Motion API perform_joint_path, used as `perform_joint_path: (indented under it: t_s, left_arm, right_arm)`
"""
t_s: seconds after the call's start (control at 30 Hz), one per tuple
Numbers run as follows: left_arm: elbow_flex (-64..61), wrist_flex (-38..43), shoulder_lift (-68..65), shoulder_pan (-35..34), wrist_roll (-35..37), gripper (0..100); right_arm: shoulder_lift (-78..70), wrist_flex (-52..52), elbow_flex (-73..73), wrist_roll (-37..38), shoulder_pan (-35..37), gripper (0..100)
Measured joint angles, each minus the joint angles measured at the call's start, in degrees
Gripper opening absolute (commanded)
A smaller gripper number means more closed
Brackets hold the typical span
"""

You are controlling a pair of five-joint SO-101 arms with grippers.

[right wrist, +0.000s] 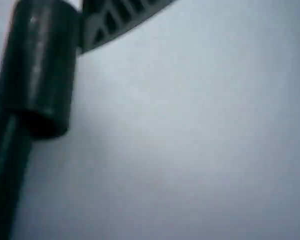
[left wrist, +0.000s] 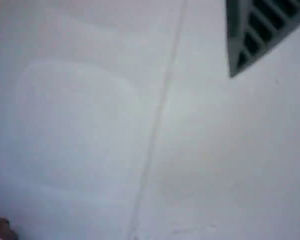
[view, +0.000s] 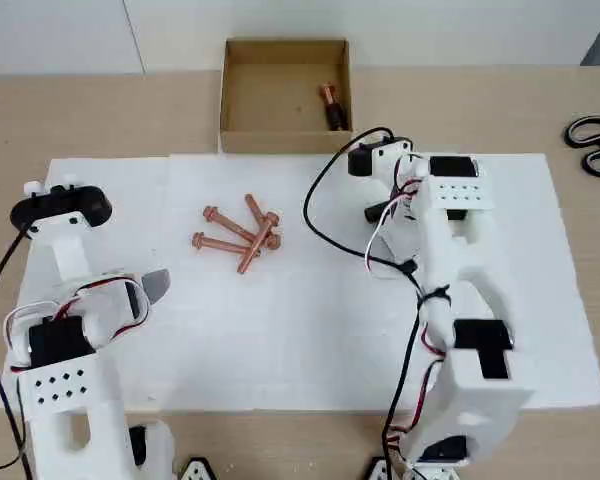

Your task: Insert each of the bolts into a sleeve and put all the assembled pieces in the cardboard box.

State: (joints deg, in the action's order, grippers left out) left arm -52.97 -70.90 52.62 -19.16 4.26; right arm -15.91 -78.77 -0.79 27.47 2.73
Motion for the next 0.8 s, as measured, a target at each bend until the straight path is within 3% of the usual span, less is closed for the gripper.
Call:
perform_joint_path:
  t_s: [0.57, 0.73, 0.8]
  left_arm:
    - [0.0, 0.0, 0.0, 0.0, 0.0, 31]
    - [0.0, 0.0, 0.0, 0.0, 0.0, 31]
    - [0.0, 0.0, 0.0, 0.0, 0.0, 31]
  right_arm:
    - [-10.37, 0.0, -6.15, 0.0, 0.26, 13.7]
    - [-10.46, 0.0, -6.51, 0.0, -0.09, 0.2]
    - [-10.55, -0.53, -7.03, 0.0, -0.26, 0.9]
